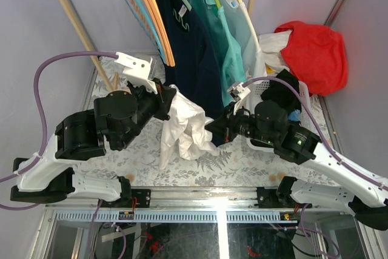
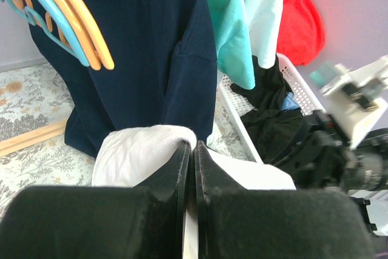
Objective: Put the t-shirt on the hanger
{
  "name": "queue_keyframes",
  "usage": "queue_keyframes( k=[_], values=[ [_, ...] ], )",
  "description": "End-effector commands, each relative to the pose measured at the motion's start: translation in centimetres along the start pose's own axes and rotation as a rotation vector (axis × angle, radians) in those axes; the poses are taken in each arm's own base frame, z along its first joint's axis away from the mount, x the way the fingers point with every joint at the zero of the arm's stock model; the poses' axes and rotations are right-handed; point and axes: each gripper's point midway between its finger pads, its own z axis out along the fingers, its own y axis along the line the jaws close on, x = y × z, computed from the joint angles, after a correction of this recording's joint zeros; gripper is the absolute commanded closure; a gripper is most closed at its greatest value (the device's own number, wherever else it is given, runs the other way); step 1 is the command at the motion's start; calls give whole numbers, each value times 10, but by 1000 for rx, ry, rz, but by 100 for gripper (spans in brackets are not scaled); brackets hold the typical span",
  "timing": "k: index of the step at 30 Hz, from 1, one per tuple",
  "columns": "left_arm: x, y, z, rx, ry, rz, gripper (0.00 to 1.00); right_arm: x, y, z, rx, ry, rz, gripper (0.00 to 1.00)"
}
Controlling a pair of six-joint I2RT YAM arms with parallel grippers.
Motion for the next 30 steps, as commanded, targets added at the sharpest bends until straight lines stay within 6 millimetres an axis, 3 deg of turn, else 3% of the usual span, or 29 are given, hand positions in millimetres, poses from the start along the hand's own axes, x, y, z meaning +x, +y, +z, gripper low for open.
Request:
queue_keyframes(
  k=[1,11,22,30],
  values=[
    [3,12,-4,-35,-11,-41,100,-57,46,-41,-155,-164,-41,100],
    [30,27,-11,-60,45,-49,100,-103,96,-96,-349,-293,-50,100],
    [38,28,-12,-62,66,-55,100,-131,116,-110,-408,-346,-98,100],
    [56,15,-5,-18,110,-65,100,-158,132,-129,-440,-410,-146,100]
  ],
)
